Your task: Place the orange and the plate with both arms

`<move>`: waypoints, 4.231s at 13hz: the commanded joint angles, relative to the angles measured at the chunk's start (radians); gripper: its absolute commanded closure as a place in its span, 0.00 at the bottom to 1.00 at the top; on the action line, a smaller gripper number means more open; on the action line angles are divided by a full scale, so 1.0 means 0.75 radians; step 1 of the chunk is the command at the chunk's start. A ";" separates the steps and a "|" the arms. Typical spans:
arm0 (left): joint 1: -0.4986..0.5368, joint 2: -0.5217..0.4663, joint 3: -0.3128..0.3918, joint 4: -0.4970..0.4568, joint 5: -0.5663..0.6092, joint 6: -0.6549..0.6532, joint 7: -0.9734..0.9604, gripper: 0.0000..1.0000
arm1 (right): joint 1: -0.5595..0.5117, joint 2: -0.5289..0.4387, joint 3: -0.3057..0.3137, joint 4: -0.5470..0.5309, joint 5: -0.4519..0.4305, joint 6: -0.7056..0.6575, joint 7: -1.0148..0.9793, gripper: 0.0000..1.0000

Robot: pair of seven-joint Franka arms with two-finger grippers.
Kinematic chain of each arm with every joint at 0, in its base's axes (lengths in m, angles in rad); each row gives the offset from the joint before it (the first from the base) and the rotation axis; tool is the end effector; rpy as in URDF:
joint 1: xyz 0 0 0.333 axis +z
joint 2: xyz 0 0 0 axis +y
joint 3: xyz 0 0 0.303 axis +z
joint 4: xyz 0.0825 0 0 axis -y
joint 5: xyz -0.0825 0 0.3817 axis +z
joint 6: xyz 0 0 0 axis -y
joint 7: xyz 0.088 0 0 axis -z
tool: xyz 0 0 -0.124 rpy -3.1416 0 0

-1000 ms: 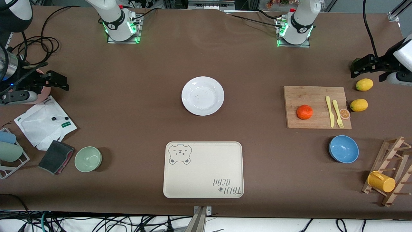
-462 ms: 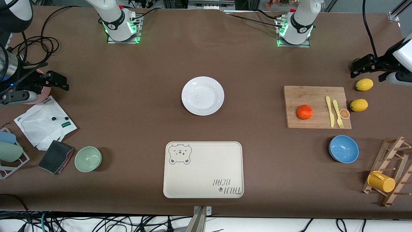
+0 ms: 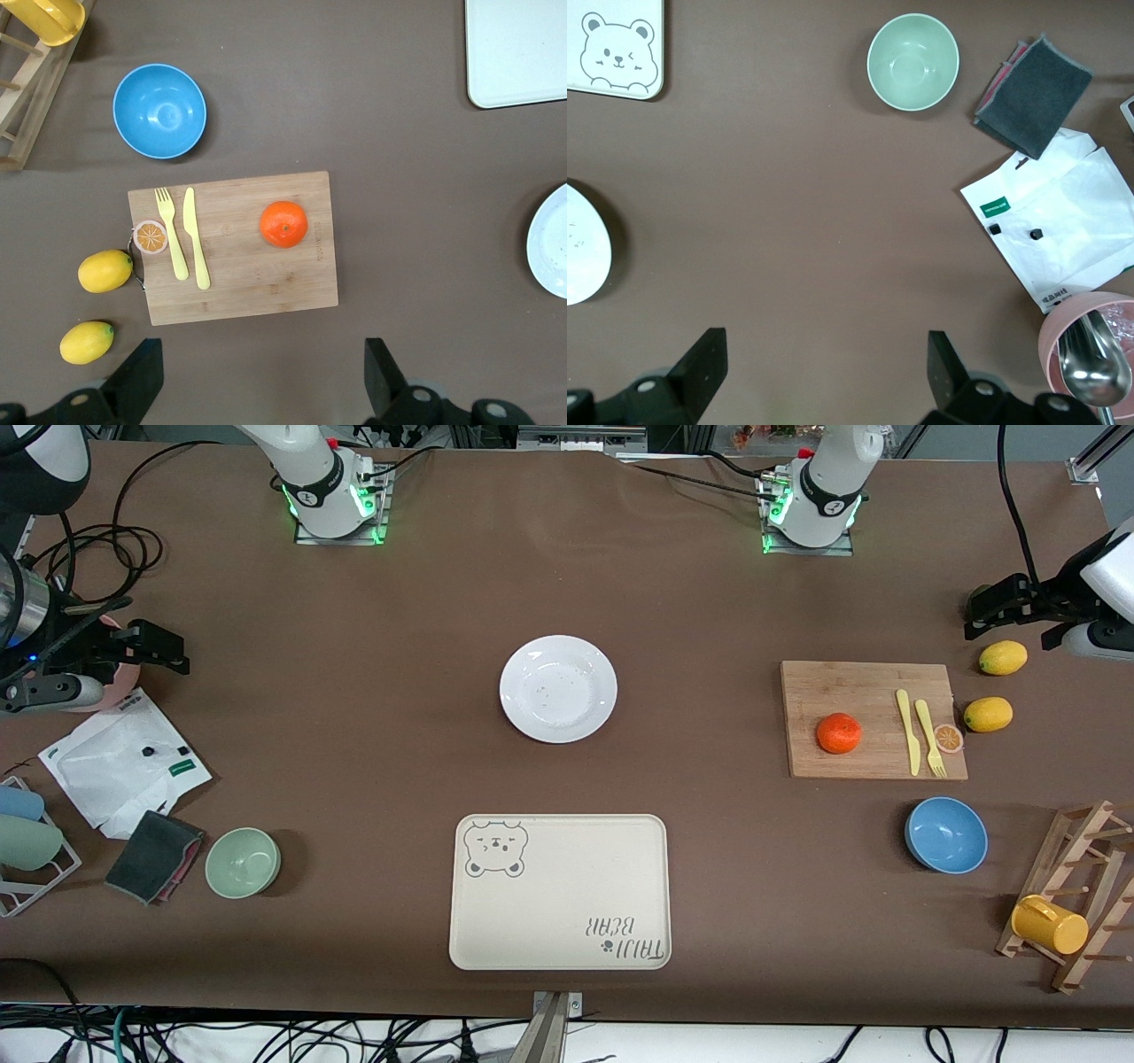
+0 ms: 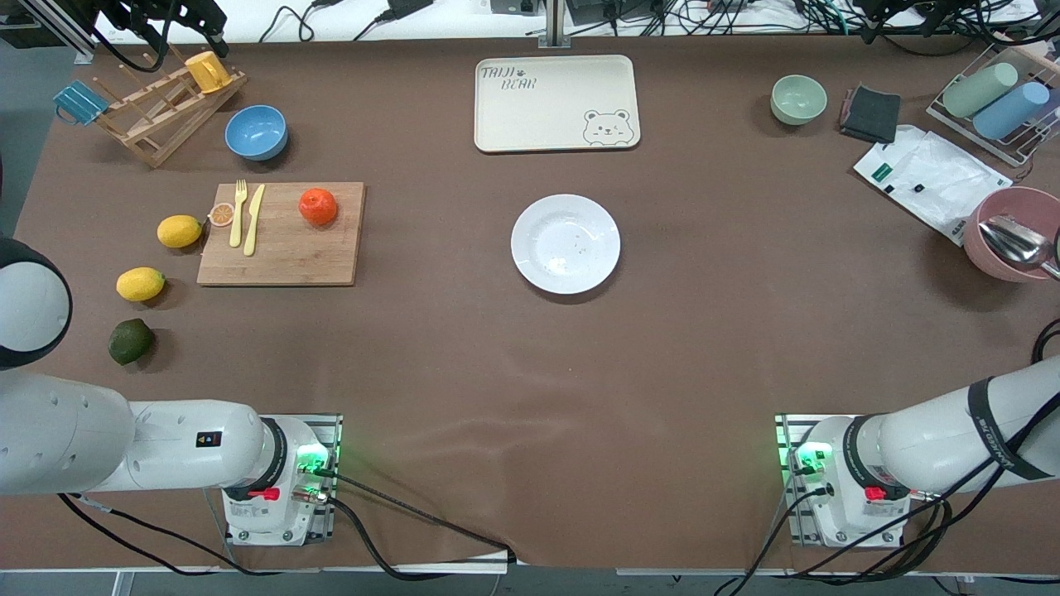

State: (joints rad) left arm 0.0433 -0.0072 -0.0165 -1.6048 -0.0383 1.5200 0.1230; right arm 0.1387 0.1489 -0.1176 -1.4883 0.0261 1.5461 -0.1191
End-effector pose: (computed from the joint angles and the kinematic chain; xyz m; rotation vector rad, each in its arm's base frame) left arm 0.5422 0.0096 0.5785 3.0919 -0.1495 -0.1154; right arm 0.5887 0.0202 0.5465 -3.1177 -0.2189 0.1400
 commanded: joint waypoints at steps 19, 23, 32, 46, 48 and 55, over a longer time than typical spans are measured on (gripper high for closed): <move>0.018 0.014 -0.009 0.023 0.020 0.002 0.020 0.00 | -0.003 0.004 0.003 0.017 0.016 -0.002 0.012 0.00; 0.020 0.014 -0.005 0.023 0.018 0.000 0.020 0.00 | -0.003 0.004 0.003 0.017 0.016 -0.004 0.012 0.00; 0.020 0.014 -0.005 0.023 0.020 -0.002 0.020 0.00 | -0.003 0.004 0.003 0.017 0.016 -0.006 0.012 0.00; 0.006 0.087 -0.013 0.035 0.020 -0.110 0.010 0.00 | -0.003 0.006 0.003 0.017 0.016 -0.006 0.012 0.00; 0.018 0.148 -0.011 0.017 0.018 -0.133 0.008 0.00 | -0.003 0.006 0.003 0.017 0.016 -0.006 0.012 0.00; -0.027 0.363 -0.029 -0.209 0.061 0.365 0.036 0.00 | -0.005 0.006 0.001 0.017 0.016 -0.006 0.012 0.00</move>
State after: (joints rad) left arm 0.0416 0.2831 -0.0318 -1.6535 -0.0305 1.6618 0.1298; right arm 0.1386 0.1496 -0.1176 -1.4889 0.0260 1.5461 -0.1191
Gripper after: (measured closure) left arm 0.000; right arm 0.000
